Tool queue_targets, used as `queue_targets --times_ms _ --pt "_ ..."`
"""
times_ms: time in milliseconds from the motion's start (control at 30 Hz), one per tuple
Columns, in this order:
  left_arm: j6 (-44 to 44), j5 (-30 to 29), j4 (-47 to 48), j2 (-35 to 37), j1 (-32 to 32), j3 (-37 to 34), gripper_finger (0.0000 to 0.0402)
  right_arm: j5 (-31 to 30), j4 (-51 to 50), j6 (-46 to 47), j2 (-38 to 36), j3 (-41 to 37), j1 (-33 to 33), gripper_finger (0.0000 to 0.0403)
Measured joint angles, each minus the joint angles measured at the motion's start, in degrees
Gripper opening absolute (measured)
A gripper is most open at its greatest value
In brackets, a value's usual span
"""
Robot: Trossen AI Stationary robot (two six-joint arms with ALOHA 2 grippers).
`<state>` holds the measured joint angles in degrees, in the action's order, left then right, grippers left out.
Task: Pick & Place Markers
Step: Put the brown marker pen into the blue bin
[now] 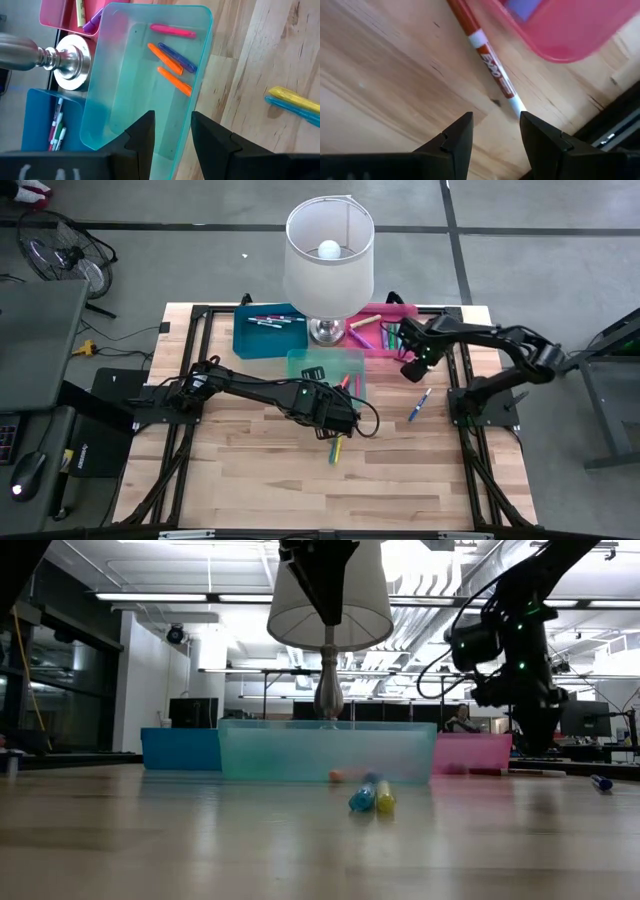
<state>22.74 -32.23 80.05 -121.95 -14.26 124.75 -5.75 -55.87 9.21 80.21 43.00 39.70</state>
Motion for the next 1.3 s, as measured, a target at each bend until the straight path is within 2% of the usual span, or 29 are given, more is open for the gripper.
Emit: queue_targets --times_ms 200,333,600,900,1033,1200,1300 --pt "0.00 0.14 0.00 -0.02 -0.02 0.00 0.0124 -0.37 0.23 -0.40 4.21 0.00 0.15 0.0152" --pt "0.01 0.22 0.00 -0.02 -0.13 0.00 0.0124 -2.76 0.08 0.48 5.20 0.00 0.13 0.0152" --pt "-0.07 0.61 -0.04 -0.02 -0.85 0.00 0.0124 -0.59 0.29 -0.63 4.93 0.00 0.50 0.0153" --pt "-0.22 0.74 -0.19 -0.02 -1.27 0.00 0.0124 -1.78 0.65 -0.55 4.93 0.08 1.27 0.0202" --pt "-0.97 0.70 -0.19 -0.02 -1.27 0.00 0.0124 0.24 3.49 -3.43 4.93 0.08 2.24 0.0222" --pt "-1.55 0.72 -0.19 -0.02 -1.27 0.00 0.0124 3.27 7.49 -5.44 4.96 0.07 2.88 0.0229" --pt "-1.70 0.72 -0.19 -0.02 -1.27 -0.02 0.0124 2.01 7.14 -5.05 4.96 0.07 3.36 0.0228"
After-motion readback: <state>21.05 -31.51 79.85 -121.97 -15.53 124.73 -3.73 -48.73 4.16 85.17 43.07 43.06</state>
